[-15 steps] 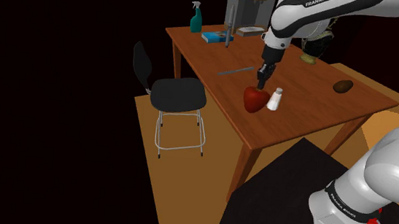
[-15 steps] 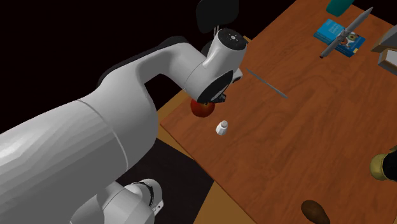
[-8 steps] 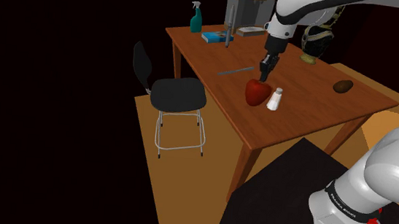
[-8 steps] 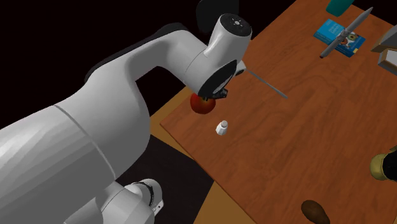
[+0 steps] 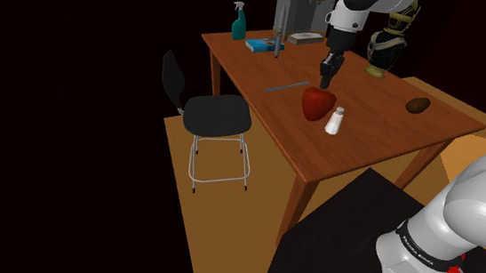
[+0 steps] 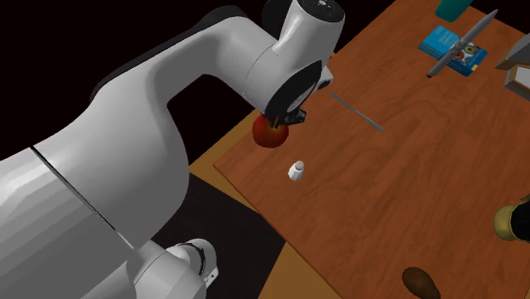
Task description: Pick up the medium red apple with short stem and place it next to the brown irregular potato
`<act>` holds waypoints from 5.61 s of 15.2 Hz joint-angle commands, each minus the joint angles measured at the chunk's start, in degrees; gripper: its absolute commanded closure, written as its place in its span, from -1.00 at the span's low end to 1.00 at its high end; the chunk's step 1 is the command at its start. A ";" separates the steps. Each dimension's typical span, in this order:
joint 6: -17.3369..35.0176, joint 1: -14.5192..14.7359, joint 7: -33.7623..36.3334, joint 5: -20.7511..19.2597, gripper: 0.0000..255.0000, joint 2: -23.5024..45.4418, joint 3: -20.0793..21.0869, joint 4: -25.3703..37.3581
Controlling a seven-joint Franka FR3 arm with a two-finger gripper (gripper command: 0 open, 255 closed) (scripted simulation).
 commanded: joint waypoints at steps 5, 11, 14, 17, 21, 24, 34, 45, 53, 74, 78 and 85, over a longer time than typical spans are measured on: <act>-4.66 -0.03 0.43 -0.18 1.00 -0.60 0.02 4.08; -9.26 0.02 0.88 -0.22 1.00 -0.66 0.07 8.63; -11.56 0.04 1.08 -0.21 1.00 -0.51 0.08 11.08; -13.18 -0.50 -0.19 -0.50 1.00 -0.29 -0.81 12.81; -14.04 -2.73 -5.79 -1.60 1.00 0.67 -4.39 14.14; -14.68 -4.37 -10.10 -2.22 1.00 2.04 -7.13 15.82; -17.27 -10.24 -25.32 -1.72 1.00 11.02 -16.15 25.86; -23.70 -21.52 -42.93 5.92 1.00 29.80 -23.64 47.34; -29.21 -32.17 -49.96 12.21 1.00 43.26 -24.08 64.55; -10.88 -27.29 -51.09 10.64 1.00 39.83 -24.21 42.52; -7.97 -26.99 -51.41 10.89 1.00 40.13 -24.05 39.81; -3.20 -26.75 -52.07 11.62 1.00 41.17 -23.64 35.85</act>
